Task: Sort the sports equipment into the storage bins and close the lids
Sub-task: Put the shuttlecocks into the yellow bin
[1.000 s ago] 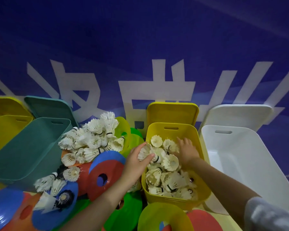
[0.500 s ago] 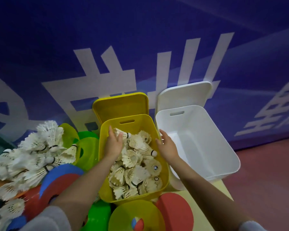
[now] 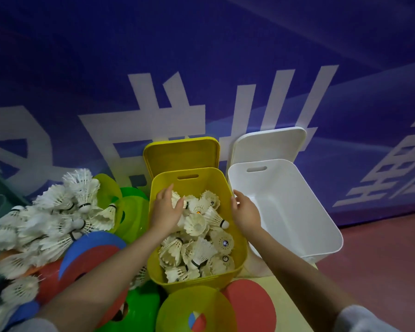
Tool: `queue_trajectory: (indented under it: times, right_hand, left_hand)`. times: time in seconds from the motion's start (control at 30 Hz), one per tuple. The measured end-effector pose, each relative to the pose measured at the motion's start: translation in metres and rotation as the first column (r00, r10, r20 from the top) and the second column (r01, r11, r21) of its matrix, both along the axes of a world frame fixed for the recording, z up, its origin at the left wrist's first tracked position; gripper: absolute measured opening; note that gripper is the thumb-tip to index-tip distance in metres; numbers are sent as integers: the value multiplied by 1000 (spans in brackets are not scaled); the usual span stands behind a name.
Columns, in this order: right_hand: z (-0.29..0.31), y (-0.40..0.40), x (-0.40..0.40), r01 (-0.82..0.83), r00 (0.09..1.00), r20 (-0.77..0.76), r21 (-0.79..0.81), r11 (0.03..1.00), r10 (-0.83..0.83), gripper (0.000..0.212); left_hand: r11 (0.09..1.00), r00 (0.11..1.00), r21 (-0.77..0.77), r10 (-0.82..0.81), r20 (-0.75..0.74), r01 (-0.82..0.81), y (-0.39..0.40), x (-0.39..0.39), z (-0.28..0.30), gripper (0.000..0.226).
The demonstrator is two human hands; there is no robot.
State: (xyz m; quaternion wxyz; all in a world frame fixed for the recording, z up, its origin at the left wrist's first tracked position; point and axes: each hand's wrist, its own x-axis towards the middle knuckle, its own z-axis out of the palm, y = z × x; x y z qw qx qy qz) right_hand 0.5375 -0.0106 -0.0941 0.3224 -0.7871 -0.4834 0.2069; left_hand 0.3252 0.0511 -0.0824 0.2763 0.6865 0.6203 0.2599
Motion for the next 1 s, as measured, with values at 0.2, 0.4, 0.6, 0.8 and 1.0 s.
queue_trajectory:
  times: [0.2, 0.4, 0.6, 0.8, 1.0]
  right_hand:
    - [28, -13, -14, -86, 959, 268, -30, 996, 91, 40]
    - [46, -22, -82, -399, 883, 324, 139, 906, 339, 39]
    - [43, -26, -211, -621, 782, 211, 184, 762, 586, 35]
    - [20, -29, -320, -743, 670, 112, 110, 661, 734, 38]
    - [-1, -33, -408, -791, 587, 236, -38, 611, 774, 53]
  left_hand:
    - [996, 980, 73, 32, 195, -47, -40, -57, 34, 53]
    - [995, 965, 87, 15, 263, -39, -75, -147, 18, 35]
    - [992, 973, -28, 129, 190, -126, -106, -253, -5, 27]
    - [972, 970, 33, 229, 76, -232, -137, -352, -2, 29]
    - [942, 905, 118, 333, -264, -313, -167, -431, -15, 40]
